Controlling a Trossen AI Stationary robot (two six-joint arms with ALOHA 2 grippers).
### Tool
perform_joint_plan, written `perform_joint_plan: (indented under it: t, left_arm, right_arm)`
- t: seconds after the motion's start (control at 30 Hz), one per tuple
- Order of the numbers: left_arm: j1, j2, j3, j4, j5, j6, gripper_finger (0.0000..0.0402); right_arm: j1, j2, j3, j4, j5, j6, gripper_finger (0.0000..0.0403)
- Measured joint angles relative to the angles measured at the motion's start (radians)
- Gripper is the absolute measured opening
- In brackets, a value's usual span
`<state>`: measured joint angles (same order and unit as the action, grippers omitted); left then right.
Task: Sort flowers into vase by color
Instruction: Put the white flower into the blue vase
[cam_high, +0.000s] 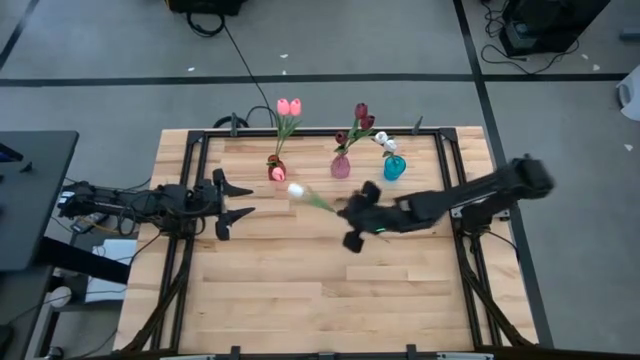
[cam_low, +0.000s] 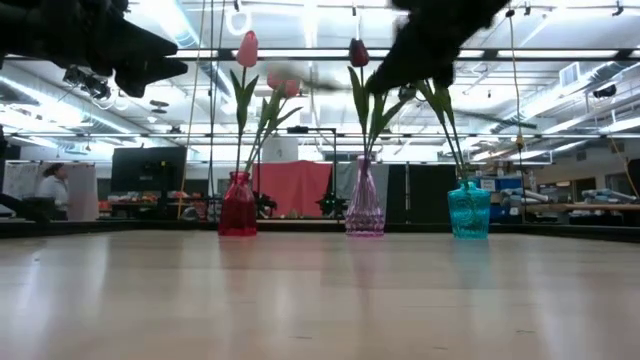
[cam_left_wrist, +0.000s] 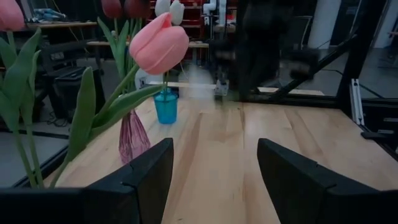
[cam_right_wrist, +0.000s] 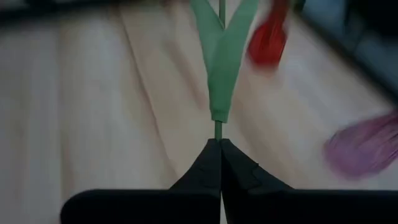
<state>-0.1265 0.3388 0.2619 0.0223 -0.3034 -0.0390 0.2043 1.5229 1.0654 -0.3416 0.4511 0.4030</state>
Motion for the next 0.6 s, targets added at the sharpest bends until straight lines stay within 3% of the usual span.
perform_joint_plan:
  t: [0.27, 0.43, 0.6]
  left_arm:
    - [0.0, 0.007, 0.0, 0.0, -0.021, -0.007, 0.0239]
    - [0.0, 0.007, 0.0, 0.0, -0.036, -0.007, 0.0239]
    - [0.0, 0.008, -0.005, 0.009, -0.043, -0.005, 0.0239]
  right_arm:
    - [0.041, -0.444, -0.406, 0.509, 0.179, -0.208, 0.0003]
    - [0.036, -0.685, -0.562, 0.655, 0.195, -0.317, 0.0003]
    - [0.0, -0.856, -0.642, 0.708, 0.344, -0.484, 0.0003]
